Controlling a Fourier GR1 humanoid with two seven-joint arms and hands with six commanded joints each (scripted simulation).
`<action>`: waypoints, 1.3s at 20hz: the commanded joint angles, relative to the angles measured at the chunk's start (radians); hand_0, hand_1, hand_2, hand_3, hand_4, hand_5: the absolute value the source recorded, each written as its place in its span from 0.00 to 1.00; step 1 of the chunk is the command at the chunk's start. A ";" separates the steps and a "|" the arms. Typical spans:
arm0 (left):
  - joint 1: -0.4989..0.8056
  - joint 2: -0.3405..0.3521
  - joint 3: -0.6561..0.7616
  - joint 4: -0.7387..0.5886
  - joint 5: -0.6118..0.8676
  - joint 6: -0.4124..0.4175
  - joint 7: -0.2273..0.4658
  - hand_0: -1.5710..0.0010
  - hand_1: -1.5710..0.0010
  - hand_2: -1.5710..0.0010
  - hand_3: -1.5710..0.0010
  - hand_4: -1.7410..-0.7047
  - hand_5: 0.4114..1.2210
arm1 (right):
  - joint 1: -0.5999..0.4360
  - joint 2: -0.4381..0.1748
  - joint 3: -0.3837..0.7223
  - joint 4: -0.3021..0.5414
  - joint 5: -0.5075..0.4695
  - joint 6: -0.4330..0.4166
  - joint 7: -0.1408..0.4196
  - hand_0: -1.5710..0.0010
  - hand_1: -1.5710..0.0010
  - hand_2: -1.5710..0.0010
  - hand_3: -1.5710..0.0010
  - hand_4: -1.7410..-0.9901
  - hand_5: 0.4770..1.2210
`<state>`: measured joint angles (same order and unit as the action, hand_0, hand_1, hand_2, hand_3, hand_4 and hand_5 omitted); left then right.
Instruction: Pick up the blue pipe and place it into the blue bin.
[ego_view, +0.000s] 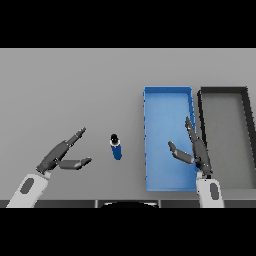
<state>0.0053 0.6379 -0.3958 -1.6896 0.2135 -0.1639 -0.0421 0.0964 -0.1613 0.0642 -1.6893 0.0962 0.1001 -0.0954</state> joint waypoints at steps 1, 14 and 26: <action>-0.005 -0.009 -0.015 0.003 -0.005 -0.007 0.014 1.00 1.00 1.00 1.00 0.64 0.09 | -0.001 0.002 0.005 -0.003 0.002 0.002 -0.010 1.00 1.00 1.00 1.00 0.67 0.17; -0.126 -0.238 -0.174 0.133 -0.113 -0.034 0.046 1.00 1.00 1.00 1.00 0.60 0.05 | 0.036 0.017 0.008 -0.033 0.000 -0.004 -0.003 1.00 1.00 1.00 1.00 0.62 0.18; -0.238 -0.453 -0.151 0.364 -0.077 -0.027 -0.042 0.88 0.78 0.69 0.67 0.47 0.39 | 0.045 0.006 -0.007 -0.024 -0.012 0.006 -0.026 1.00 1.00 1.00 1.00 0.64 0.17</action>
<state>-0.2335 0.1840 -0.5469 -1.3253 0.1361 -0.1904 -0.0820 0.1415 -0.1558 0.0574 -1.7132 0.0846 0.1063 -0.1233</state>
